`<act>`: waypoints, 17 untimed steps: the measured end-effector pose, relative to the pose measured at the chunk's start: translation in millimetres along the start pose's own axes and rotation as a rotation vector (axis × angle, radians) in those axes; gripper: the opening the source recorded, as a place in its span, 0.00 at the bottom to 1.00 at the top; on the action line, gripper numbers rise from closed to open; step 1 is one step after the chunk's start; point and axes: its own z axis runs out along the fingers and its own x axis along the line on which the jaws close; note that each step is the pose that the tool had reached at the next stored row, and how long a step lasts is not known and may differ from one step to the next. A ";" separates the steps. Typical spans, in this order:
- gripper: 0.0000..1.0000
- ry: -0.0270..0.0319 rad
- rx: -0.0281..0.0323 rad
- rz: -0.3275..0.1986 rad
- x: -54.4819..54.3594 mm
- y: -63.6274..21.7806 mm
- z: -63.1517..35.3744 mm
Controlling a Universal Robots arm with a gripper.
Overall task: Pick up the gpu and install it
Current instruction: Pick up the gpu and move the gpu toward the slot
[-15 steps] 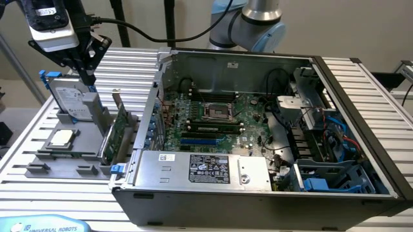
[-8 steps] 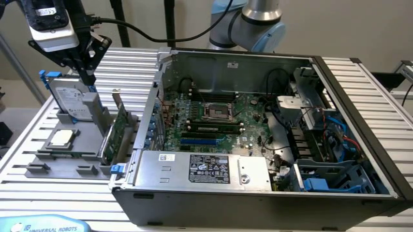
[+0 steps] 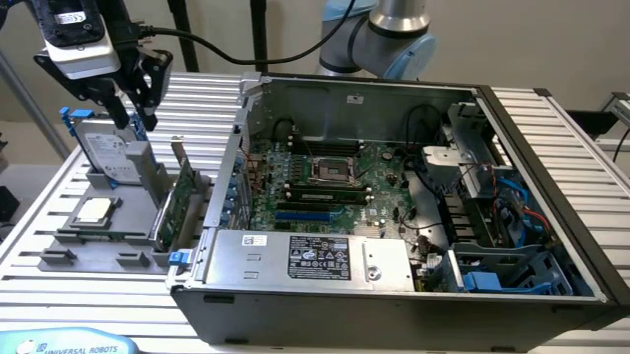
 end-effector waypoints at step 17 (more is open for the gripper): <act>0.54 -0.0027 -0.0002 0.000 0.4 -1.0 19.3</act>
